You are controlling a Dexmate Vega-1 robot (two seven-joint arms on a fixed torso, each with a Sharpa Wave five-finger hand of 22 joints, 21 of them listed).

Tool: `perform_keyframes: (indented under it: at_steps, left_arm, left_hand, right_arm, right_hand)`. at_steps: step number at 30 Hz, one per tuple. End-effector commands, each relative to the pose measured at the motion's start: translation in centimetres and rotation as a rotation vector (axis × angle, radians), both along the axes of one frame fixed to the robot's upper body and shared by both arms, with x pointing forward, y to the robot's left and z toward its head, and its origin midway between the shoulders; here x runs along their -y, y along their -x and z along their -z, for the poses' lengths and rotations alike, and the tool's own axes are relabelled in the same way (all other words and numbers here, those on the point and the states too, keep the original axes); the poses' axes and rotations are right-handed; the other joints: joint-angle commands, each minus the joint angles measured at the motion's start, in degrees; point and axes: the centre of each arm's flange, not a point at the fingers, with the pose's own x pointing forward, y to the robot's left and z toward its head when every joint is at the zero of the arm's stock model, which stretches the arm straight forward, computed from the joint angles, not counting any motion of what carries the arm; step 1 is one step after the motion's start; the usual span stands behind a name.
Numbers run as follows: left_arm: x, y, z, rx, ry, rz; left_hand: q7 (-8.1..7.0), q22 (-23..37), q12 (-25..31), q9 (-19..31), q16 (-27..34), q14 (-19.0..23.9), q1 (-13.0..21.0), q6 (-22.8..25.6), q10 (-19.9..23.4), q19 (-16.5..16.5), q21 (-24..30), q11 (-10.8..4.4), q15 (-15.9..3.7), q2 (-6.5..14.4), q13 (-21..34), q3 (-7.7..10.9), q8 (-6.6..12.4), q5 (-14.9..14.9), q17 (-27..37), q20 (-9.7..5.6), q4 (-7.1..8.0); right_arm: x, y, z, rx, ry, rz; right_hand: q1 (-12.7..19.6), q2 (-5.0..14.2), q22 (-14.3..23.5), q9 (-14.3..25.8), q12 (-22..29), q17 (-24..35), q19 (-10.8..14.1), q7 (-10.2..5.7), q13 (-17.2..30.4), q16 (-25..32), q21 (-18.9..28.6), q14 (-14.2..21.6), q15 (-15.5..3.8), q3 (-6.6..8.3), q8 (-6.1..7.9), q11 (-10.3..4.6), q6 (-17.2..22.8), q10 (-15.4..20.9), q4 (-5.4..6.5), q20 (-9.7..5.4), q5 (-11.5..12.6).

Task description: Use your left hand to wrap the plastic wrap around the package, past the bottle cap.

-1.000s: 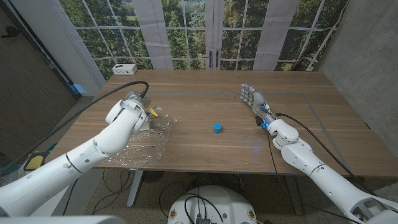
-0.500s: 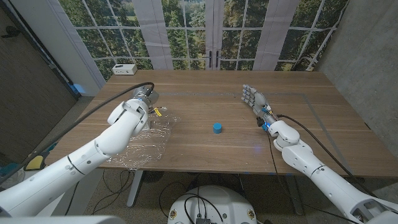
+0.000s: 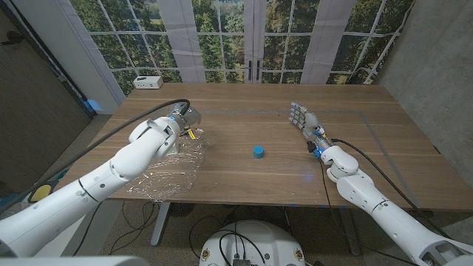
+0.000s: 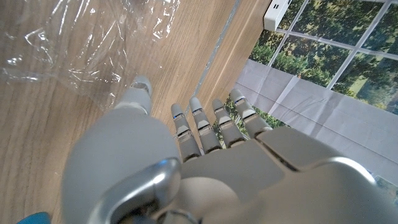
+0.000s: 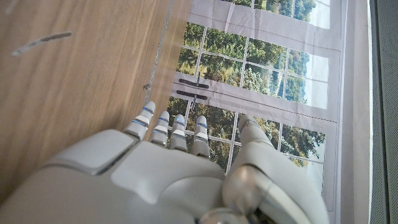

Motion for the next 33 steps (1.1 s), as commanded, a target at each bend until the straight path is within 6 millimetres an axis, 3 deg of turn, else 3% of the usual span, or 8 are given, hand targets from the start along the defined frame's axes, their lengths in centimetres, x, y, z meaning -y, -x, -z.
perform_keyframes:
  at_steps: [1, 13, 33]
  left_arm:
    - [1.6, -1.3, 1.5, -0.027, -0.063, 0.096]
    - [2.3, -3.5, 2.5, -0.047, -0.105, 0.131]
    - [3.1, -5.4, 4.2, -0.064, -0.136, 0.178]
  left_hand:
    - [-0.50, 0.03, -0.35, 0.05, -0.09, -0.61, 1.32, 0.84, -0.23, -0.20, -0.35, -0.34, -4.67, 0.13, 0.19, 0.04, 0.14, 0.59, 0.10, 0.25, -0.51]
    - [-0.52, 0.01, 0.05, 0.19, 0.48, -0.03, 4.14, 5.68, 1.46, 0.54, -0.34, -1.19, -5.45, 0.30, 0.25, -0.22, 1.10, 1.06, 0.02, -0.05, -0.91]
    - [-0.25, 0.02, 0.66, 0.28, 1.11, 1.45, 5.73, 9.99, 3.70, 1.69, -0.15, -1.48, -6.34, 0.31, 0.37, -1.23, 1.67, 1.02, 0.09, -0.45, -0.53]
  right_arm:
    - [0.3, 0.3, 0.2, -0.001, -0.006, 0.006]
    - [0.5, 0.1, 0.4, -0.006, -0.011, 0.013]
    - [0.4, -0.6, 0.4, -0.015, -0.014, 0.013]
  right_hand:
    - [0.05, -0.20, 0.07, 0.10, -0.28, 0.19, 0.50, -0.08, 0.30, 0.22, 0.48, 0.22, 0.22, 0.41, -0.06, 0.17, 0.64, 0.41, 0.22, 0.25, 0.35]
    - [0.06, -0.22, 0.07, 0.10, -0.31, 0.21, 0.54, -0.06, 0.31, 0.25, 0.48, 0.39, 0.23, 0.44, -0.06, 0.10, 0.67, 0.44, 0.24, 0.26, 0.35]
    - [0.06, -0.27, 0.08, 0.10, -0.34, 0.26, 0.57, -0.04, 0.31, 0.22, 0.45, 0.44, 0.22, 0.48, -0.04, 0.25, 0.82, 0.50, 0.26, 0.30, 0.33]
